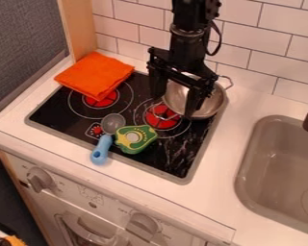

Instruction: Put the blue spoon on the orange cloth

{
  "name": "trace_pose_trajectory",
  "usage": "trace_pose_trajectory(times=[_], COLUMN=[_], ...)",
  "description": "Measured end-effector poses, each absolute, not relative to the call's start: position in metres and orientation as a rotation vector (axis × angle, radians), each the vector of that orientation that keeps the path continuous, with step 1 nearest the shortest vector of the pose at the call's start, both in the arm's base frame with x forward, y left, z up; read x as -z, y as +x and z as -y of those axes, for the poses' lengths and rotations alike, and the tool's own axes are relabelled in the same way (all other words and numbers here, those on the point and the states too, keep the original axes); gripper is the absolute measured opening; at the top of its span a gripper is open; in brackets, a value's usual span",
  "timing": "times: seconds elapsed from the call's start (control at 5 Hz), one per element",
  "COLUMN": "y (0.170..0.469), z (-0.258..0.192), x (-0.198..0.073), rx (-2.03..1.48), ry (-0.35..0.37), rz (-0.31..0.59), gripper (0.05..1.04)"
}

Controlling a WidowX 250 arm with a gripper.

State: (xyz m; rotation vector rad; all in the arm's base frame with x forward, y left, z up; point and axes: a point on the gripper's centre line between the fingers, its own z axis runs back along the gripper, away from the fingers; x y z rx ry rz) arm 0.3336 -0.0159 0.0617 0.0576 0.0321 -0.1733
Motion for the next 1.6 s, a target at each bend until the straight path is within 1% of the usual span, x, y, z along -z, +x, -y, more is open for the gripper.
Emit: trace_pose_trajectory(times=[0.2,0.4,0.6,0.8,1.0,1.2,1.4,1.6], y=[0.329,0.311,0.286,0.252,0.233,0.223,0.221,0.223], z=[0.016,0.011,-0.014,-0.04,-0.06,-0.069,-0.07,-0.069], x=[-0.049,-0.046,-0.062,-0.064,-0.041,-0.013,-0.002,0.0], rx=[0.17,0.176,0.121,0.069,0.036,0.01,0.003,-0.013], ry=[0.057,0.062,0.064,0.057,0.054,0.041,0.038,0.039], rz=[-0.064,-0.08,-0.025,0.004,-0.001,-0.033,-0.026,0.003], gripper=[1.0,1.0,1.0,1.0,1.0,1.0,1.0,0.991])
